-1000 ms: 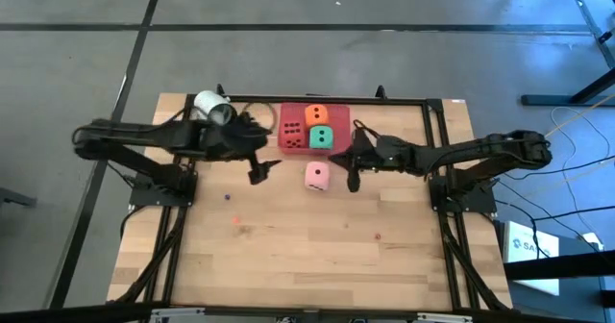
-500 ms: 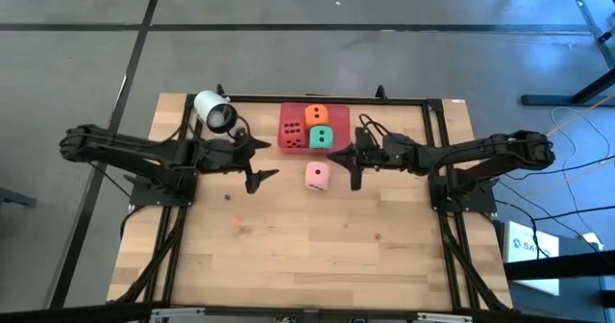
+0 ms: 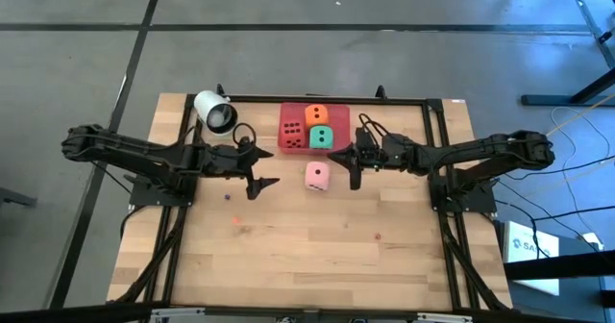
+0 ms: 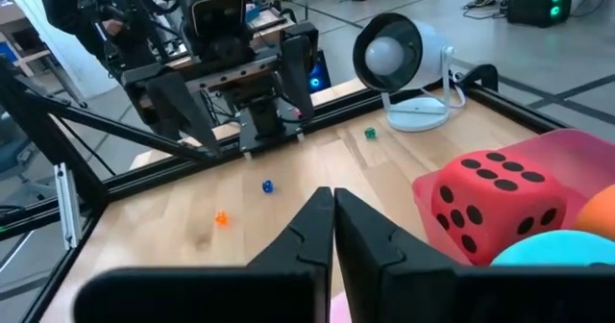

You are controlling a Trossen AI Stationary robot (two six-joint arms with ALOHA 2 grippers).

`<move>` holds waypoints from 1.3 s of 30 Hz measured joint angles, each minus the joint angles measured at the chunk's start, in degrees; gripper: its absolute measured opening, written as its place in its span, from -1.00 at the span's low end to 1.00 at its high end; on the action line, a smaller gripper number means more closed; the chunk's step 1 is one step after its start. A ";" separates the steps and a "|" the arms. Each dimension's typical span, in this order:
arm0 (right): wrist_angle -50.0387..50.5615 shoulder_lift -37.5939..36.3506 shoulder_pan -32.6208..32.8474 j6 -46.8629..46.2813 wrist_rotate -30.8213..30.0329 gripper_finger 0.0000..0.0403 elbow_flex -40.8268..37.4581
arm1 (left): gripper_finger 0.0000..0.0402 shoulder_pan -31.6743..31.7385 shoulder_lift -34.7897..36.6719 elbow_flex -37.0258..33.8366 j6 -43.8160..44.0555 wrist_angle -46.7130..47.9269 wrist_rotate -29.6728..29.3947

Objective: Pick & Place Dice
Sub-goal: Put the pink die into the pink bin

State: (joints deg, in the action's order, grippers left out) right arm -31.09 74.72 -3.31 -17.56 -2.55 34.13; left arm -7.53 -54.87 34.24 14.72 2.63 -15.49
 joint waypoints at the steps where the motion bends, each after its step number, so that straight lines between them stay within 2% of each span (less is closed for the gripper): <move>1: 0.01 0.00 0.00 0.00 0.03 -0.92 0.00 | 0.99 0.00 0.00 0.00 0.49 0.12 0.44; 7: 0.24 0.00 0.00 0.24 2.76 -0.92 0.00 | 0.99 0.00 -0.04 0.00 1.18 0.18 1.77; 15: 0.62 0.01 0.00 2.16 3.01 -0.92 0.00 | 0.99 0.00 -0.04 0.00 2.54 0.15 1.55; 19: 0.68 0.05 -0.11 6.22 4.56 -0.92 0.00 | 0.99 0.00 -0.04 0.00 4.08 0.15 1.53; 22: 0.70 0.05 -0.61 5.98 7.32 -0.83 0.00 | 0.99 0.00 -0.04 0.00 5.09 0.15 1.52; 26: 0.72 0.05 -1.92 2.20 15.91 -0.46 0.00 | 0.99 0.00 -0.04 0.00 5.22 0.15 1.49; 30: 0.76 0.05 -3.84 -1.16 22.15 0.13 0.00 | 0.99 0.02 -0.04 0.00 5.19 0.15 1.45; 35: 0.55 0.05 -4.52 -0.03 22.32 0.82 0.00 | 0.99 0.02 -0.04 0.02 4.54 0.17 -1.04; 37: 0.04 0.05 -4.52 1.71 20.11 0.94 0.00 | 0.99 0.02 -0.04 0.02 4.57 0.18 -2.72; 39: -0.68 0.05 -4.52 3.27 16.74 0.91 0.00 | 0.99 0.02 -0.04 0.02 4.57 0.17 -4.32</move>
State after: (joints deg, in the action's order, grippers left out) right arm -31.77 74.76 -7.84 -14.29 14.20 34.13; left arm -7.51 -54.92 34.26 19.29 2.80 -19.81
